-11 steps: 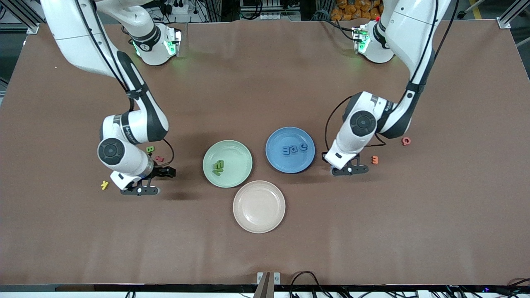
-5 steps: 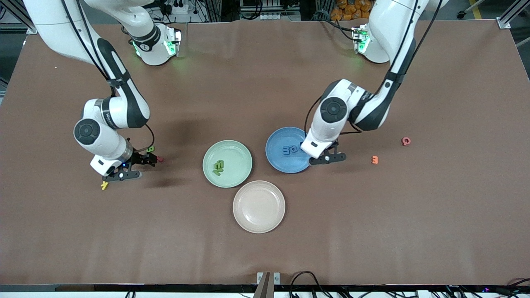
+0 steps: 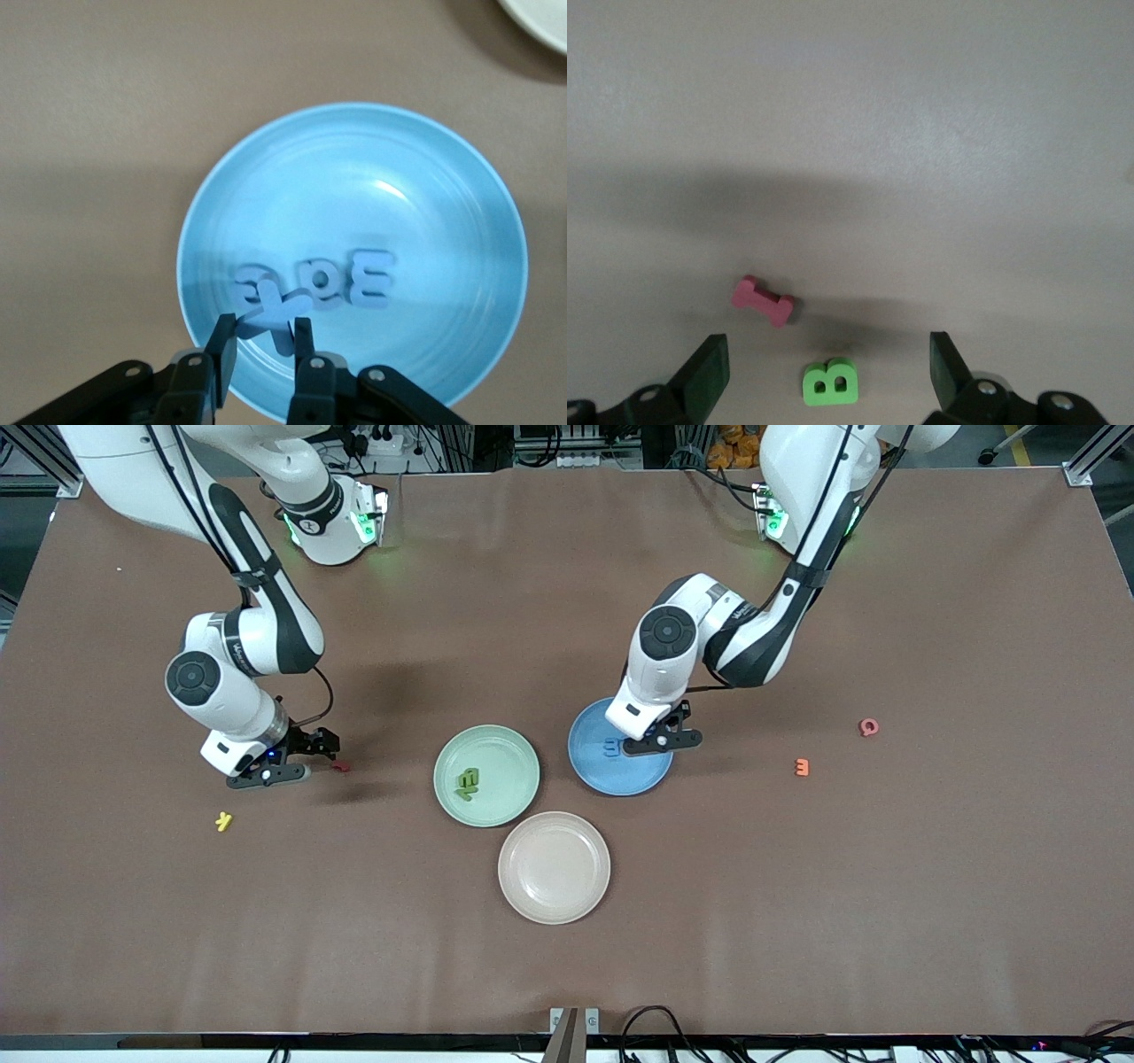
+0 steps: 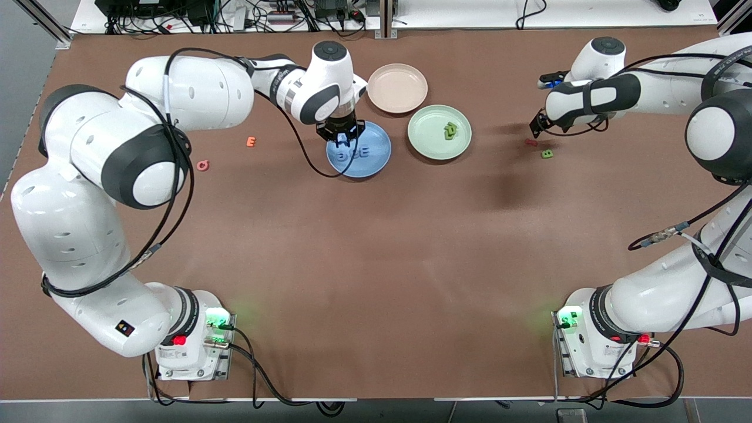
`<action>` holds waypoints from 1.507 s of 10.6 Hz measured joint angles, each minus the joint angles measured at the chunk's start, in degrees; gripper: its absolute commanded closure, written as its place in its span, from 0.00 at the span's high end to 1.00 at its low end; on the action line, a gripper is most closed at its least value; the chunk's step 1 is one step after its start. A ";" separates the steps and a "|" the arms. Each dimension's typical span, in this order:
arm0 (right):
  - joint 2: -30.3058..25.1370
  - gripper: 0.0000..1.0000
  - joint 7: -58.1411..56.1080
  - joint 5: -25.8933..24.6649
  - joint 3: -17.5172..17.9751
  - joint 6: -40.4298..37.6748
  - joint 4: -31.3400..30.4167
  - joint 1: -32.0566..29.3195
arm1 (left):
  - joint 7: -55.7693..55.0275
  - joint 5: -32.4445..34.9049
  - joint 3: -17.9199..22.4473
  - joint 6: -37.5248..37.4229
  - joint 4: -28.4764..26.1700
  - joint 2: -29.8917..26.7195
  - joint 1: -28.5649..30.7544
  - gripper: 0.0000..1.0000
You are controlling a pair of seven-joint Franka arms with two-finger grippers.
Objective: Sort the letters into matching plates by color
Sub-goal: 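Drop the x on the blue plate while the right gripper lowers to B, then withdraw the left gripper while the right gripper grasps the green B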
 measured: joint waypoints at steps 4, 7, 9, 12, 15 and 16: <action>-2.39 1.00 -0.02 0.00 0.04 5.10 -6.14 0.14 | -2.81 0.00 -0.04 -0.91 0.07 0.09 -2.28 1.00; -2.86 1.00 -0.02 0.00 0.02 7.61 -9.12 0.09 | -2.87 0.00 0.58 -0.92 0.23 0.08 -1.18 1.00; -2.70 1.00 -0.02 0.00 -0.02 8.49 -9.70 -0.23 | -0.51 0.01 0.97 -0.92 0.64 -0.14 2.29 1.00; -0.55 1.00 -0.27 -0.22 -0.01 11.59 -10.10 -1.39 | 8.00 0.01 1.22 -1.06 0.83 -0.55 10.15 1.00; 0.71 0.95 -0.45 -0.59 0.08 12.81 -10.09 -1.71 | 17.56 0.01 1.24 -4.51 0.94 -2.67 16.84 1.00; 0.72 0.81 -0.45 -0.67 0.12 12.81 -10.09 -1.73 | 20.48 0.01 1.23 -5.33 0.94 -3.16 18.74 1.00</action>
